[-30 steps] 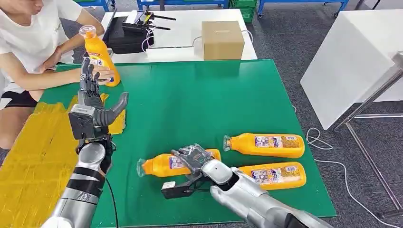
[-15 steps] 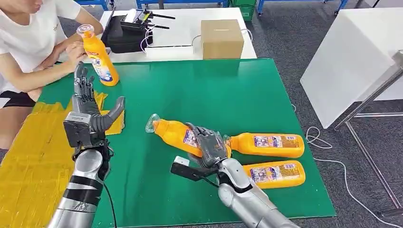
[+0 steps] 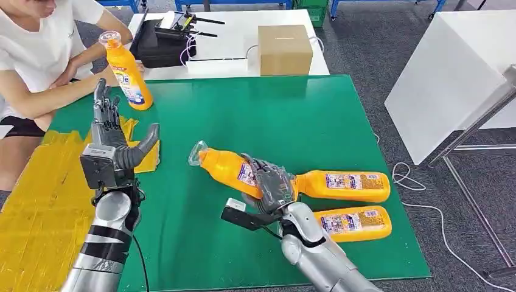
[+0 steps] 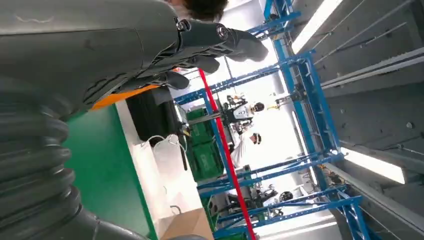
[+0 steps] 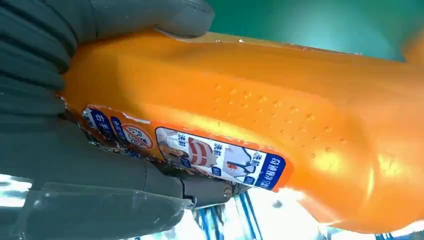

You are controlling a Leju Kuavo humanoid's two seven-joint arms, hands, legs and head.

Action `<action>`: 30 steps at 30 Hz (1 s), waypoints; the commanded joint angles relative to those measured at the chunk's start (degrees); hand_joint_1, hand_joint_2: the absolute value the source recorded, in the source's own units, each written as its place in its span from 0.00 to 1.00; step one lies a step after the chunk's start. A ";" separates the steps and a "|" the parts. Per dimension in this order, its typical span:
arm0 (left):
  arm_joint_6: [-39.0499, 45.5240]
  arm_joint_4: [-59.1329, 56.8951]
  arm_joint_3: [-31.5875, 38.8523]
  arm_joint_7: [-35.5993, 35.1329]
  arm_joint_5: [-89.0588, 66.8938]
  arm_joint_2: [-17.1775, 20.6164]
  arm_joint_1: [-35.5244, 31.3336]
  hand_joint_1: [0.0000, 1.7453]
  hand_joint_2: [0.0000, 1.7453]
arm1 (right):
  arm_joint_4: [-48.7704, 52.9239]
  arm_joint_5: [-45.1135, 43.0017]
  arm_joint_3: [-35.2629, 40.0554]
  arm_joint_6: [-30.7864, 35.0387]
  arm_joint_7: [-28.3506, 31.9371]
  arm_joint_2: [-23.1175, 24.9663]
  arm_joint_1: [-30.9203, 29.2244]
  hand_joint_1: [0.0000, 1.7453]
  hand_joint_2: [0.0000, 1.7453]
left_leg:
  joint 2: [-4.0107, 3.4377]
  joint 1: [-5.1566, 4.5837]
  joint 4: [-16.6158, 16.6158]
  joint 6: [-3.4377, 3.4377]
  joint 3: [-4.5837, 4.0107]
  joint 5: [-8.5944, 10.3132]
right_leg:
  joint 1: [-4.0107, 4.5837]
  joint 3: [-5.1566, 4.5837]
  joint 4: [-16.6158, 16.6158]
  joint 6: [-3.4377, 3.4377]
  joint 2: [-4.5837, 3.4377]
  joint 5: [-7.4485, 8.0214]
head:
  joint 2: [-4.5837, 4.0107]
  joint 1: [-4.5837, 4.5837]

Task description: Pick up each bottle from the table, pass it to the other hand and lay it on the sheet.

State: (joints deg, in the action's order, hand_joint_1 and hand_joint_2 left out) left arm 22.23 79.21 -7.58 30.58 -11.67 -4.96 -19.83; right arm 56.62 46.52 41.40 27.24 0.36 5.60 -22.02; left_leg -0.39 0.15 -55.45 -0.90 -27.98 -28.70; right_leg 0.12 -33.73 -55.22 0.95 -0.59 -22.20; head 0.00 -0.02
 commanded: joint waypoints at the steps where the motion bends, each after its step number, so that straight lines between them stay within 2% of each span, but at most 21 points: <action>1: 0.63 2.26 0.31 -0.41 0.03 1.03 2.22 0.00 1.00 | 18.04 -8.58 -16.39 8.17 14.12 0.09 9.13 1.00 1.00 | 0.12 0.03 0.03 0.03 0.08 -0.08 | 0.02 0.11 0.02 0.04 0.13 -0.11 | 0.00 0.02; 5: 0.72 1.11 0.73 -0.54 1.27 0.82 2.20 0.00 1.00 | 25.03 -17.64 -19.46 11.34 23.21 1.77 12.44 1.00 1.00 | 0.08 0.01 0.00 0.02 -0.07 -0.04 | 0.00 -0.03 -0.01 0.03 0.09 -0.05 | 0.00 0.02; 6: -1.37 0.65 0.30 -1.95 2.85 1.23 2.00 0.00 1.00 | 26.68 -20.07 -20.20 11.66 24.46 2.10 13.14 1.00 1.00 | 0.08 -0.01 0.01 0.01 -0.09 -0.04 | -0.04 -0.06 -0.02 0.03 0.09 -0.05 | 0.00 0.02; 7: -22.97 -4.30 -11.87 -17.42 11.33 9.66 -3.87 0.00 1.00 | 25.89 -35.47 -21.68 -0.20 25.46 1.14 11.99 1.00 1.00 | 0.13 0.02 -0.01 0.03 -0.03 -0.07 | -0.01 0.01 -0.03 0.03 0.15 -0.09 | 0.00 0.02; 8: -33.06 -8.72 -13.34 -16.89 12.35 8.49 -7.24 0.00 1.00 | 23.34 -36.34 -23.22 -1.49 27.19 1.24 10.48 1.00 1.00 | 0.18 0.01 -0.02 0.05 -0.09 -0.03 | -0.03 -0.05 -0.07 0.00 0.20 -0.08 | 0.00 0.00; 10: -34.73 -11.41 -14.36 -16.19 14.39 7.70 -9.46 0.00 1.00 | 21.20 -36.28 -24.37 -2.44 28.74 1.90 9.17 1.00 1.00 | 0.52 0.04 -0.12 0.04 -0.18 0.03 | 0.01 -0.03 -0.06 0.02 0.55 -0.08 | 0.00 0.02; 12: -35.44 -11.49 -14.98 -16.33 15.55 7.78 -9.80 0.00 1.00 | 20.48 -36.10 -24.53 -2.76 29.22 2.21 8.63 1.00 1.00 | 0.24 -0.04 -0.02 0.02 -0.07 0.07 | 0.03 -0.07 0.03 0.01 0.27 0.00 | 0.00 0.02; 14: -35.47 -10.98 -15.09 -16.36 15.66 7.93 -9.52 0.00 1.00 | 20.35 -36.09 -24.38 -2.81 29.25 2.46 8.46 1.00 1.00 | 0.40 -0.07 -0.01 -0.08 -0.16 0.11 | -0.04 -0.04 0.01 0.04 0.40 -0.01 | 0.00 0.00; 18: -35.48 -10.69 -15.06 -16.37 15.73 8.21 -9.20 0.00 1.00 | 20.49 -36.00 -24.24 -2.76 29.31 2.54 8.62 1.00 1.00 | -0.03 -0.03 0.03 -0.05 -0.01 0.10 | -0.10 -0.03 -0.01 0.03 0.04 0.01 | 0.00 0.04; 22: -36.52 -10.00 -15.23 -16.87 16.90 8.33 -8.99 0.00 1.00 | 20.83 -35.39 -23.93 -2.18 29.80 2.40 8.71 1.00 1.00 | 0.23 0.02 -0.01 -0.04 0.01 0.06 | 0.01 0.05 0.00 0.04 0.25 -0.07 | 0.00 0.02; 30: -40.40 -9.43 -18.43 -16.86 21.80 8.47 -9.50 0.00 1.00 | 17.36 -34.37 -23.20 -1.58 30.27 2.77 5.97 1.00 1.00 | 0.21 0.01 -0.02 -0.06 -0.09 0.07 | -0.01 -0.02 -0.02 0.07 0.20 -0.03 | 0.00 0.02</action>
State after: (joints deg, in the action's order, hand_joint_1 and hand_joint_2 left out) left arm -15.52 72.98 -20.50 13.92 7.26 1.62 -25.90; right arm 78.38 11.96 18.86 25.40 30.21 8.28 -11.46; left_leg -0.28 0.13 -55.45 -0.99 -28.18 -28.58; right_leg 0.08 -33.89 -55.23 0.96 -0.51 -22.17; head 0.00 0.00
